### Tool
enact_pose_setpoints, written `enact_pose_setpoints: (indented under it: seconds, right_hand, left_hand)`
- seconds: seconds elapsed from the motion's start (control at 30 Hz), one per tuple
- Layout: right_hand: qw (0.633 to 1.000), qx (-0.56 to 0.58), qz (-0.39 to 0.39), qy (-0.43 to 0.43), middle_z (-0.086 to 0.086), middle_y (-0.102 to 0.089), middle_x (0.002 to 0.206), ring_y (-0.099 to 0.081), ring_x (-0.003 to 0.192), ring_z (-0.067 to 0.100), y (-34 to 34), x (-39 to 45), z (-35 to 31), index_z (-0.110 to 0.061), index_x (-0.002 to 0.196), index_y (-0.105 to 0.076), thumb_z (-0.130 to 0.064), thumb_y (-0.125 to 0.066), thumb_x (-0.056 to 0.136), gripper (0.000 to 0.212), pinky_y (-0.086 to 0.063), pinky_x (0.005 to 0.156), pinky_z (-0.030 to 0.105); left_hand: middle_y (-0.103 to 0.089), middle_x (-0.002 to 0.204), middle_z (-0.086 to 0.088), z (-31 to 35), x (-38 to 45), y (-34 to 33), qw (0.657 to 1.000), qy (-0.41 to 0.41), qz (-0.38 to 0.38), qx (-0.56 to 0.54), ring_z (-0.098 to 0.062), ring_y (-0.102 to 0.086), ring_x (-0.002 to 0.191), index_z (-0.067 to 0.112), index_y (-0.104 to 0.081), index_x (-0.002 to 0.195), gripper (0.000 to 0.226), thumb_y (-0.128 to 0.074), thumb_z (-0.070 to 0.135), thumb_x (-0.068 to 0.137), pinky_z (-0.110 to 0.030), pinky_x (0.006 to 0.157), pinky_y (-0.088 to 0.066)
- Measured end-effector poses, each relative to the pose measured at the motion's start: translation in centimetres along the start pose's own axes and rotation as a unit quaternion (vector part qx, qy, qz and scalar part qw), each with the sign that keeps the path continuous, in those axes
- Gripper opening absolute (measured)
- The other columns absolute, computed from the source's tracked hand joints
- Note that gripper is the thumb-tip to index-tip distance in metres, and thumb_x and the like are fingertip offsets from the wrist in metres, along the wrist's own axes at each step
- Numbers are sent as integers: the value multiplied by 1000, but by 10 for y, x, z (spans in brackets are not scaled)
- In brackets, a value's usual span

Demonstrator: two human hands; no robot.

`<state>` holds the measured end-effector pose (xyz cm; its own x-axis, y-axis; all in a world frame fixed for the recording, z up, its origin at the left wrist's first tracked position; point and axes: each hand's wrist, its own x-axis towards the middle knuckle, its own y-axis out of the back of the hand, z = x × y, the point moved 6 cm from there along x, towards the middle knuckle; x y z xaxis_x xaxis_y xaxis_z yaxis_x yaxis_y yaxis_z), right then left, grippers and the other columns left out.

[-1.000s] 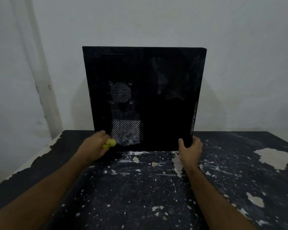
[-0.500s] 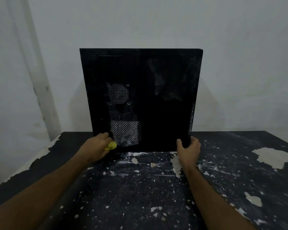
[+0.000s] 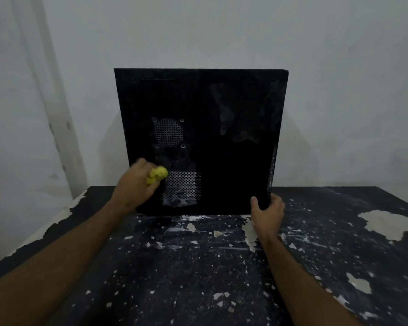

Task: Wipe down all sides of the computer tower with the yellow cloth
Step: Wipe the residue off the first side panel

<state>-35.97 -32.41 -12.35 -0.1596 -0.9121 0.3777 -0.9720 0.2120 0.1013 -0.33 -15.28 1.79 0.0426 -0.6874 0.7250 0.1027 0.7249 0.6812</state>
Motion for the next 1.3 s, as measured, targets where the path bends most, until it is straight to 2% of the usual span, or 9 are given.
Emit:
enact_pose_setpoints:
  seconds: [0.1,0.27,0.43,0.6,0.77,0.93,1.1,1.23,1.3]
  right_hand:
    - [1000,11,3,4,2,-46,125,-51,119,26,0,-1,-4,-11,137,-48,-42,-72,92,59,-50,104,46]
    - [1000,2,1,5,6,-48,132,-50,122,26,0,0,-1,-9,142,-47,-40,-74,91,65,-49,105,46]
    - [1000,12,-2,4,7,-47,133,-50,122,26,1,-4,-8,-9,142,-46,-39,-73,93,64,-48,106,43]
    - [1000,9,-2,7,7,-47,133,-50,121,25,2,-4,-8,-8,143,-46,-40,-72,93,65,-48,105,42]
    - [1000,10,-5,0,9,-47,135,-49,124,27,2,-6,-10,-9,143,-46,-38,-72,94,63,-48,107,45]
    - [1000,0,-2,-3,11,-46,137,-48,126,28,3,-5,-9,-7,144,-46,-39,-72,93,65,-47,108,47]
    - [1000,-4,-5,-3,10,-45,138,-48,127,29,1,-5,-8,-8,145,-45,-41,-71,93,67,-47,108,50]
    - [1000,-3,-1,-3,10,-44,141,-48,127,30,1,-6,-10,-8,146,-43,-42,-71,94,68,-46,108,47]
    - [1000,-7,0,-1,11,-44,140,-48,126,29,1,-7,-11,-8,146,-43,-41,-71,94,67,-46,107,44]
  left_hand:
    - [-56,98,-11,6,-8,-9,989,-98,-96,46,-36,-63,82,8,-66,106,35,-82,17,77,-37,60,-51]
    - [-57,99,-14,-17,19,32,995,46,88,-9,-35,-59,80,5,-66,108,34,-83,14,80,-44,63,-51]
    - [-55,97,-13,1,10,11,985,-130,-81,75,-38,-62,78,5,-64,105,39,-85,13,74,-40,55,-50]
    - [-55,100,-13,-19,31,44,995,32,99,2,-34,-58,83,6,-65,108,32,-80,15,81,-44,64,-50]
    - [-55,101,-13,6,11,8,985,-129,-89,77,-38,-62,84,7,-64,106,35,-81,16,77,-42,58,-52]
    - [-57,100,-12,-14,31,46,990,65,126,-19,-29,-58,82,7,-66,105,28,-80,17,83,-40,64,-49]
    - [-55,100,-10,9,28,25,994,-94,-34,46,-36,-62,83,8,-65,107,33,-79,22,81,-41,59,-52]
    - [-58,96,-14,-12,51,65,984,64,161,-37,-25,-55,78,4,-67,101,27,-79,24,87,-37,65,-46]
    - [-57,97,-14,-4,52,63,989,39,142,-20,-27,-57,79,4,-67,103,27,-79,22,86,-38,65,-47]
